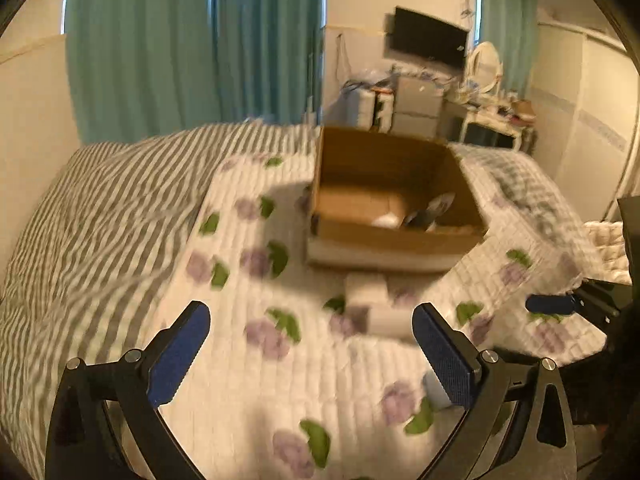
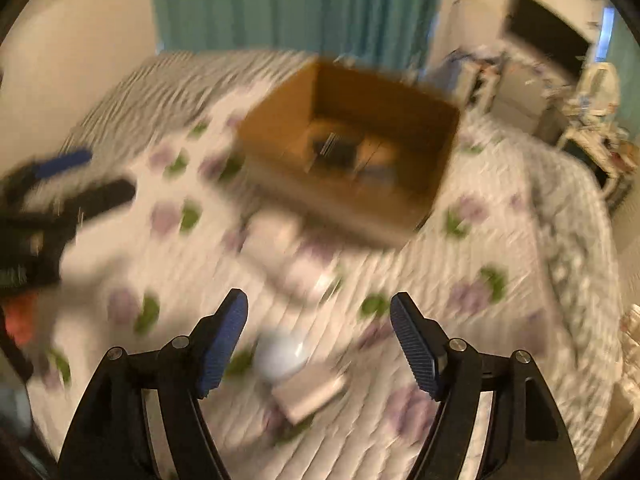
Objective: Organize rigid objects
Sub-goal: 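Grasp the white charger block with the right tool while the left grasps the light blue earbud case, then carry the earbud case and charger into the box and open both tools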
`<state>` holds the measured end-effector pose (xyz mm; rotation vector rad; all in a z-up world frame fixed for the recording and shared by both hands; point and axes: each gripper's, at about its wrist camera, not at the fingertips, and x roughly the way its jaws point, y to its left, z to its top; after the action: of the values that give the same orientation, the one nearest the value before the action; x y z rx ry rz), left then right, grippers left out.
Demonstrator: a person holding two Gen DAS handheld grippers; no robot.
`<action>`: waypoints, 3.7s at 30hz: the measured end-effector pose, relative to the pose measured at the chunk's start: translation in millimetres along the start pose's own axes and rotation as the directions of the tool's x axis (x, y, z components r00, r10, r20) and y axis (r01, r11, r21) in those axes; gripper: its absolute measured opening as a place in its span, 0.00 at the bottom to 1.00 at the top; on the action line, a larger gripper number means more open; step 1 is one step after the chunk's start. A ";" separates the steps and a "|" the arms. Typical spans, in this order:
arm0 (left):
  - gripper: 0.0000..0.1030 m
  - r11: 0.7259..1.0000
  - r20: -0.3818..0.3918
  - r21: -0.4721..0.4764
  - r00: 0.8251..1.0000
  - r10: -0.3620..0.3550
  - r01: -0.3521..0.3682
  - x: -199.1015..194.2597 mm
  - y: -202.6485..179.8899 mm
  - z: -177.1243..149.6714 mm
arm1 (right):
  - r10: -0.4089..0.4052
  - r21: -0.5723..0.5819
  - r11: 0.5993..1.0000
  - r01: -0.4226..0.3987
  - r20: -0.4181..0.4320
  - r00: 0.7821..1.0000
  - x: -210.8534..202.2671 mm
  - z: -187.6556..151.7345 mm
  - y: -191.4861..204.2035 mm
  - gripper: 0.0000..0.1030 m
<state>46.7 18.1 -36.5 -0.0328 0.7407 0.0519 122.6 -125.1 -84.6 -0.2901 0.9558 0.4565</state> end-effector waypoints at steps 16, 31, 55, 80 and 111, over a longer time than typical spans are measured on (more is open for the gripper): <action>1.00 1.000 -0.135 -0.026 0.991 -0.006 0.002 34.9 -11.1 -43.9 | -0.107 -0.284 0.959 0.030 -0.262 0.959 66.4 -63.3 33.3 0.64; 1.00 1.000 -0.162 0.022 0.987 -0.018 0.022 41.3 -48.8 -49.3 | -0.074 -0.149 0.987 0.063 -0.075 0.994 10.1 -44.9 2.8 0.39; 0.50 0.973 -0.338 0.085 0.924 -0.175 0.216 92.0 -133.6 -83.9 | 0.000 -0.035 0.999 0.001 0.026 1.000 -11.1 -45.1 -51.2 0.38; 0.49 0.996 -0.196 0.000 0.976 -0.090 0.092 50.5 -47.1 -43.3 | 0.058 -0.040 0.997 -0.059 -0.019 0.998 12.8 -19.2 -23.2 0.28; 0.49 0.998 -0.207 -0.028 0.977 -0.054 0.049 47.0 -11.3 -46.9 | 0.177 -0.083 0.975 -0.205 -0.261 0.949 103.6 -23.2 29.5 0.44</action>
<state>50.4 6.2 -102.7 -0.0800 0.9478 0.0070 142.5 -84.2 -184.9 -0.3621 1.2163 0.6628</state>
